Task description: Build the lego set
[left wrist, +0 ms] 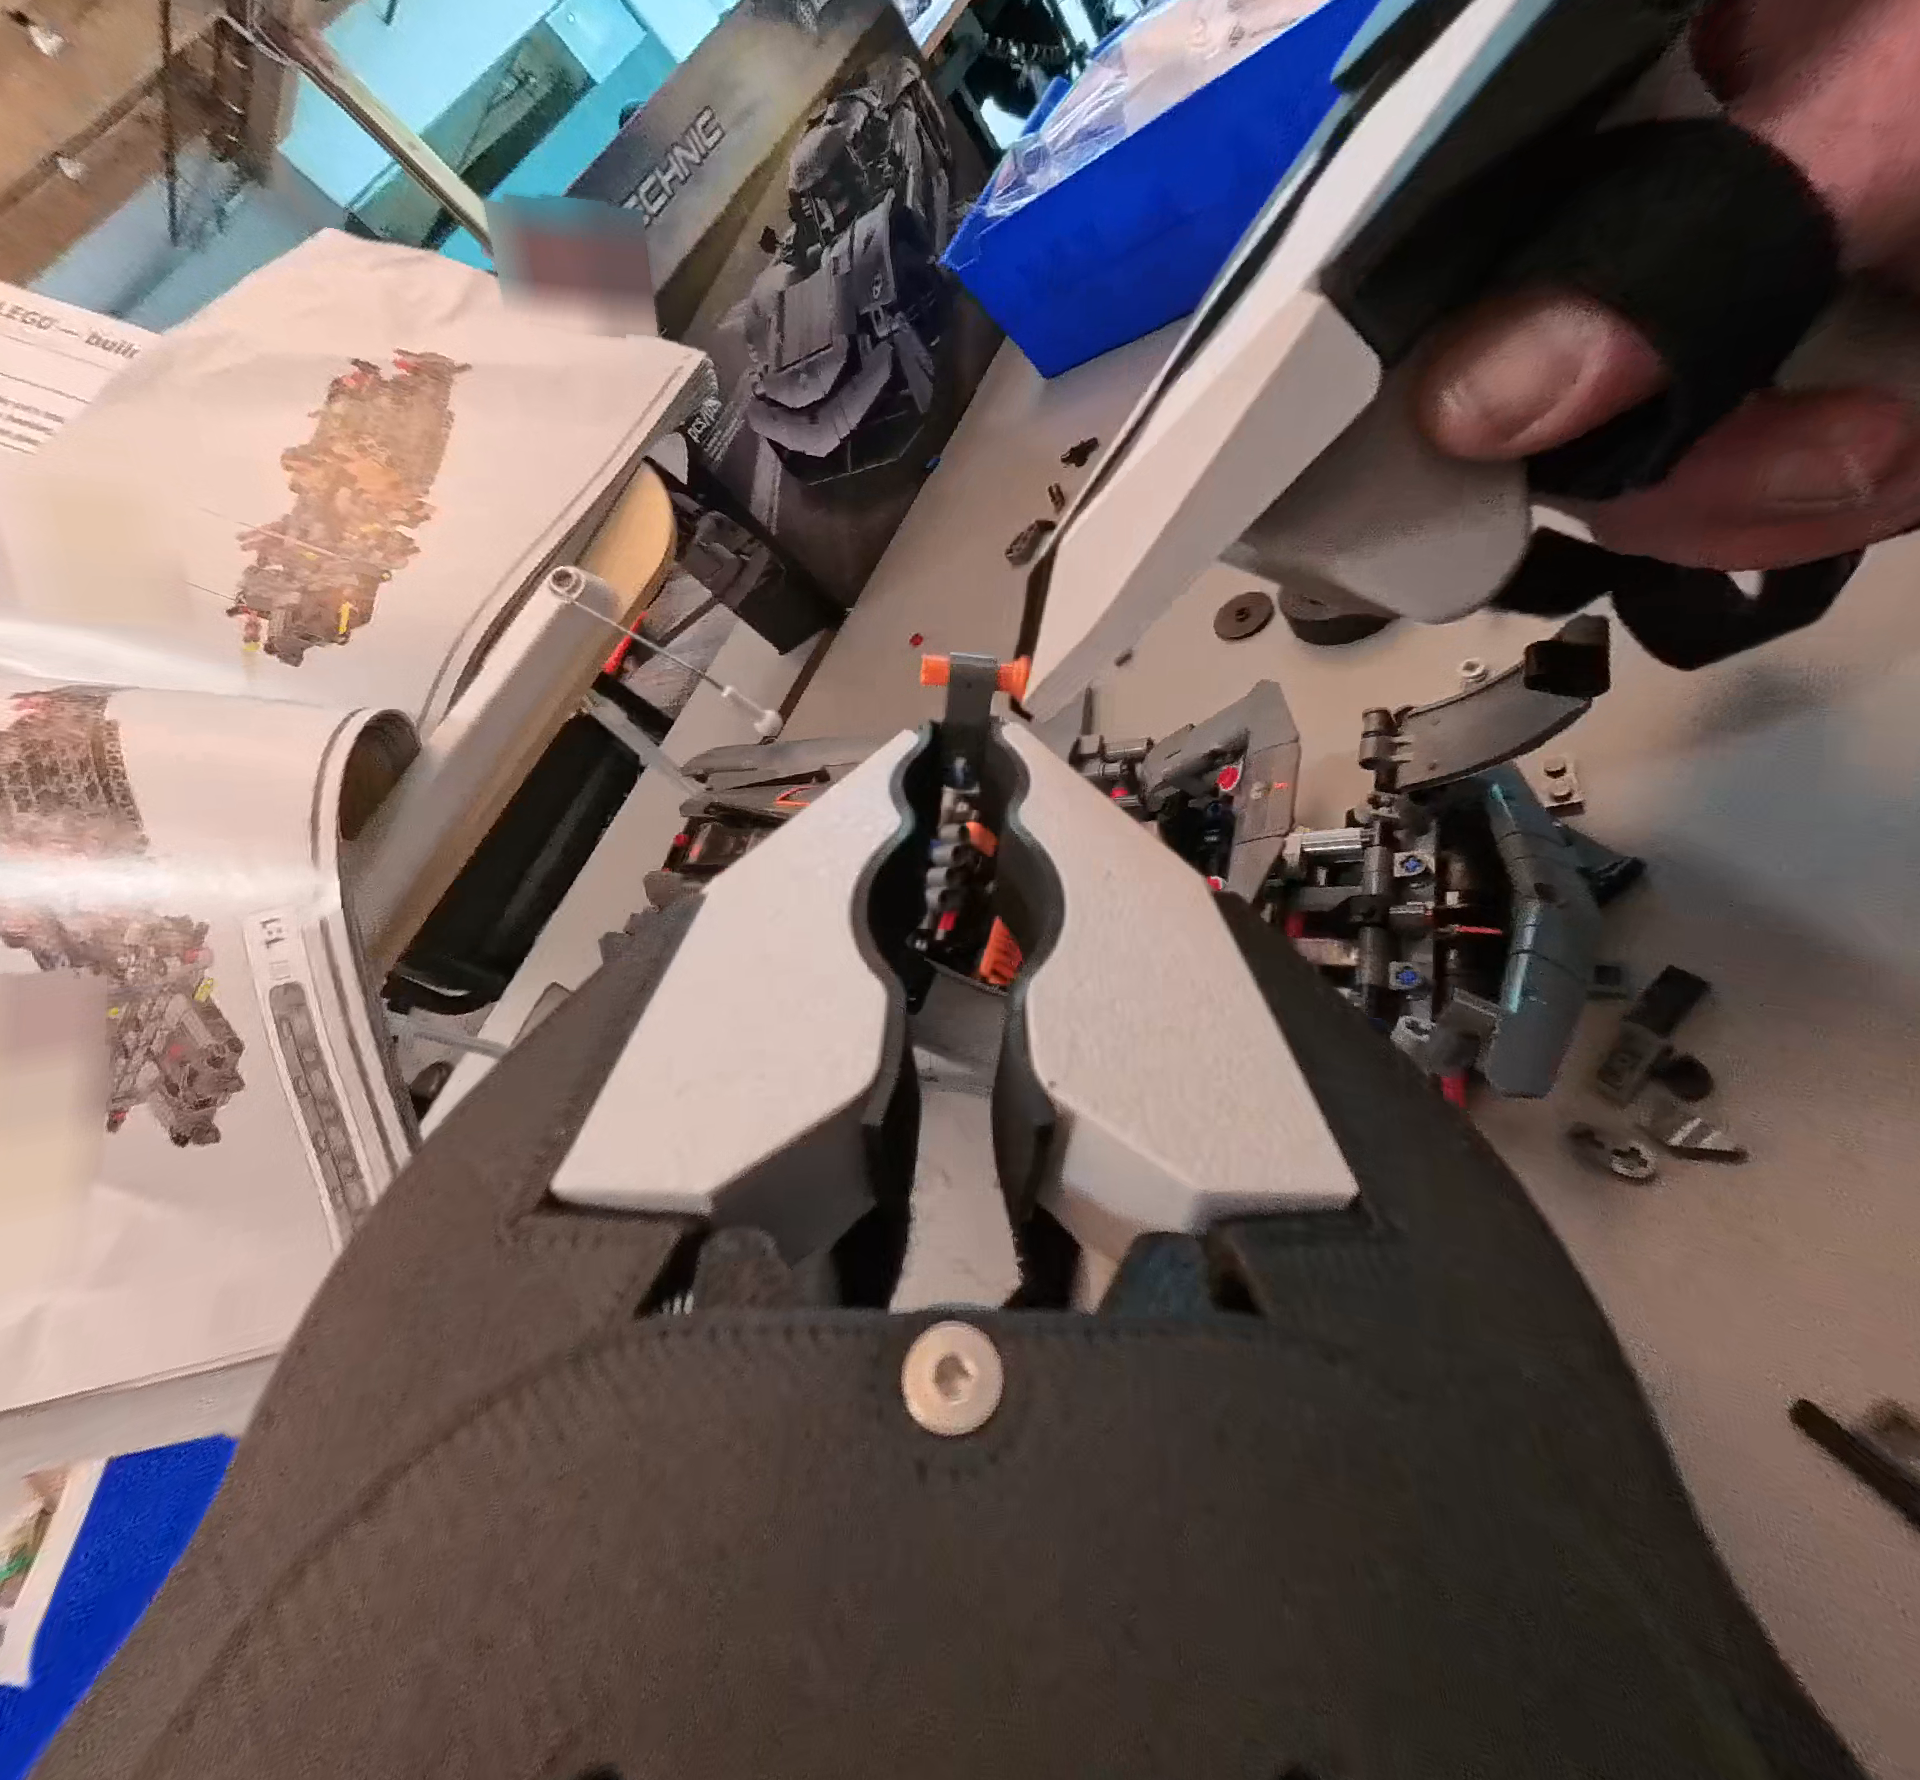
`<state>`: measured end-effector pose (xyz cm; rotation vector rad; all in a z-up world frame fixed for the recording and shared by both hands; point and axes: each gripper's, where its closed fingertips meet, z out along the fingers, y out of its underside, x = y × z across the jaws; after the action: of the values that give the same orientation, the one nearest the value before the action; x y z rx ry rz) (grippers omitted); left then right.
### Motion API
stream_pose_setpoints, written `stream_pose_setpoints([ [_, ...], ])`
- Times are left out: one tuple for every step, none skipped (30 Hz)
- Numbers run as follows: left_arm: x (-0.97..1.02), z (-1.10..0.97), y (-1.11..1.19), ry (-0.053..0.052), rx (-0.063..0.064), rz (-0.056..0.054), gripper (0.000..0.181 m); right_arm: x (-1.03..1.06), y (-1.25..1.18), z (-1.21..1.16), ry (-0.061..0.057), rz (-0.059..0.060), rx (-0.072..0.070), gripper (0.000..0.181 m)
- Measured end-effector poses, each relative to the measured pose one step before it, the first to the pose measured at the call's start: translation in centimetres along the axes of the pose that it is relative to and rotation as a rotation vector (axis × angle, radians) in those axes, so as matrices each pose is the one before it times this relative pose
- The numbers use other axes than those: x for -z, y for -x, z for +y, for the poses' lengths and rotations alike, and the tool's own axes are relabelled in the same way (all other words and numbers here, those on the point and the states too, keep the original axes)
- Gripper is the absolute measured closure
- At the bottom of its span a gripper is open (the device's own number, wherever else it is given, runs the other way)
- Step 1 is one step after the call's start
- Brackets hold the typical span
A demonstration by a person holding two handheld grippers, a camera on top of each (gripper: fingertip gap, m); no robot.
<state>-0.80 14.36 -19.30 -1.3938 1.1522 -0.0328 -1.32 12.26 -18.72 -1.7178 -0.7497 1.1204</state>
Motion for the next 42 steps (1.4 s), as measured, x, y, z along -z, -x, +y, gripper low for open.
stream_pose_setpoints([
  [0.000,0.058,0.029,0.0063,0.0175,0.0056,0.177,-0.046,-0.063,0.023,0.0131,0.0455,0.0739,0.177],
  [0.006,-0.017,-0.027,-0.0061,0.0436,0.0220,0.177,0.004,0.001,-0.090,0.0087,0.0388,0.0625,0.177],
  [0.059,-0.121,0.069,-0.0178,0.0289,0.0152,0.176,0.001,0.025,-0.107,0.0035,0.0262,0.0381,0.177],
  [-0.008,0.060,0.046,0.0063,-0.0073,-0.0050,0.176,-0.041,-0.048,0.034,0.0059,0.0247,0.0356,0.177],
  [-0.001,0.040,0.007,0.0039,-0.0085,-0.0077,0.177,0.010,0.020,0.013,0.0001,0.0133,0.0179,0.177],
  [0.075,-0.110,-0.029,-0.0114,0.0181,0.0111,0.177,0.051,0.111,-0.097,-0.0114,-0.0117,-0.0238,0.177],
  [0.057,-0.086,-0.008,-0.0062,0.0183,0.0135,0.177,0.023,0.059,-0.079,-0.0151,-0.0291,-0.0531,0.177],
  [-0.023,0.063,0.059,0.0093,-0.0148,-0.0112,0.176,-0.035,-0.024,0.048,-0.0098,-0.0269,-0.0527,0.177],
  [-0.066,0.090,-0.039,0.0043,-0.0100,-0.0075,0.176,0.010,0.001,0.067,-0.0089,-0.0245,-0.0508,0.177],
  [0.019,-0.038,-0.096,-0.0088,0.0136,0.0125,0.176,0.065,0.100,-0.009,-0.0139,-0.0317,-0.0588,0.177],
  [0.015,-0.058,-0.067,-0.0009,0.0071,0.0080,0.176,0.079,0.062,0.006,-0.0114,-0.0264,-0.0451,0.177],
  [-0.012,-0.023,-0.029,0.0065,-0.0204,-0.0113,0.176,0.079,-0.003,0.056,-0.0039,-0.0059,-0.0130,0.177],
  [-0.032,-0.022,-0.070,-0.0024,-0.0057,0.0001,0.177,0.064,0.019,0.094,0.0018,0.0069,0.0064,0.177],
  [0.039,0.062,0.276,-0.0034,0.0166,-0.0017,0.177,0.024,0.176,0.308,0.0144,0.0008,0.0138,0.177],
  [0.205,0.653,1.957,0.0295,0.0277,-0.0700,0.177,-0.047,0.341,0.533,0.0183,0.0008,0.0200,0.177],
  [0.300,0.310,1.816,-0.0056,0.0417,-0.0177,0.177,-0.075,0.311,0.463,0.0059,0.0089,0.0158,0.177],
  [0.273,-0.058,0.324,-0.0118,0.0197,0.0240,0.177,0.032,0.071,-0.153,-0.0146,0.0097,0.0130,0.177],
  [0.006,-0.215,-0.925,-0.0024,-0.0385,0.0131,0.177,0.175,-0.199,-0.609,-0.0128,0.0033,0.0204,0.178],
  [-0.326,-0.205,-1.517,0.0016,-0.0500,0.0207,0.177,0.210,-0.299,-0.514,0.0086,-0.0056,0.0178,0.177],
  [-0.422,-0.173,-1.225,-0.0049,-0.0458,0.0235,0.177,0.169,-0.236,-0.091,0.0274,-0.0051,0.0171,0.177],
  [-0.253,0.084,-0.329,0.0023,-0.0108,0.0092,0.177,0.183,-0.170,0.093,0.0229,0.0039,0.0192,0.177],
  [0.005,0.204,0.386,0.0031,0.0321,0.0041,0.177,0.265,-0.090,0.124,0.0124,0.0075,0.0144,0.177],
  [0.081,0.183,0.274,0.0028,0.0346,0.0235,0.177,0.335,-0.016,0.181,0.0150,0.0025,0.0125,0.177],
  [0.002,0.160,-0.248,0.0058,0.0179,0.0411,0.177,0.388,-0.021,0.326,0.0252,-0.0029,0.0103,0.177],
  [0.017,-0.118,-0.353,-0.0104,-0.0040,0.0177,0.177,0.454,-0.228,0.543,0.0332,0.0034,0.0057,0.177],
  [-0.143,-0.023,-0.708,0.0033,-0.0215,0.0235,0.177,0.583,-0.466,0.630,0.0298,0.0119,0.0024,0.178],
  [-0.281,0.105,-0.910,0.0134,-0.0264,0.0321,0.176,0.685,-0.588,0.750,0.0306,0.0135,-0.0031,0.178],
  [-0.235,0.183,-0.285,0.0116,-0.0196,-0.0067,0.177,0.694,-0.592,0.931,0.0413,0.0083,-0.0075,0.178],
  [-0.184,0.152,-0.195,0.0076,-0.0144,-0.0029,0.177,0.766,-0.684,0.895,0.0348,0.0166,-0.0024,0.178],
  [-0.099,0.139,-0.105,0.0054,0.0019,0.0048,0.177,0.824,-0.851,0.779,0.0243,0.0275,-0.0030,0.178],
  [0.017,-0.083,-0.039,-0.0120,0.0147,0.0097,0.177,0.695,-0.648,0.979,0.0357,0.0087,-0.0129,0.178],
  [0.010,-0.016,0.098,-0.0086,0.0264,0.0085,0.177,0.416,-0.306,1.405,0.0631,-0.0156,-0.0190,0.178],
  [-0.057,0.078,0.084,-0.0034,0.0271,0.0128,0.177,0.158,-0.437,1.550,0.0695,-0.0032,-0.0122,0.177],
  [-0.049,0.067,0.034,-0.0041,0.0207,0.0128,0.177,-0.012,-0.554,1.413,0.0591,0.0138,-0.0054,0.177],
  [-0.023,0.094,0.039,-0.0030,0.0129,0.0081,0.177,-0.168,-0.236,1.404,0.0590,-0.0022,-0.0087,0.177],
  [-0.034,0.080,-0.054,-0.0007,0.0072,0.0098,0.176,-0.322,-0.006,1.278,0.0549,-0.0116,-0.0041,0.177],
  [-0.029,-0.032,-0.154,-0.0048,0.0016,0.0117,0.177,-0.303,-0.317,0.797,0.0284,0.0164,0.0086,0.177],
  [-0.027,0.004,-0.066,-0.0012,-0.0014,0.0008,0.177,-0.270,-0.255,0.593,0.0200,0.0157,0.0062,0.177],
  [-0.043,0.047,-0.017,0.0035,-0.0082,-0.0049,0.177,-0.320,0.191,0.675,0.0293,-0.0137,0.0008,0.177],
  [-0.049,0.038,-0.069,0.0040,-0.0158,-0.0055,0.177,-0.330,0.179,0.536,0.0240,-0.0163,-0.0033,0.177],
  [-0.058,-0.013,-0.101,0.0029,-0.0186,-0.0058,0.177,-0.278,-0.085,0.300,0.0147,-0.0022,-0.0111,0.177],
  [-0.055,0.021,-0.101,0.0053,-0.0173,-0.0064,0.177,-0.238,-0.109,0.289,0.0205,0.0033,-0.0020,0.177],
])
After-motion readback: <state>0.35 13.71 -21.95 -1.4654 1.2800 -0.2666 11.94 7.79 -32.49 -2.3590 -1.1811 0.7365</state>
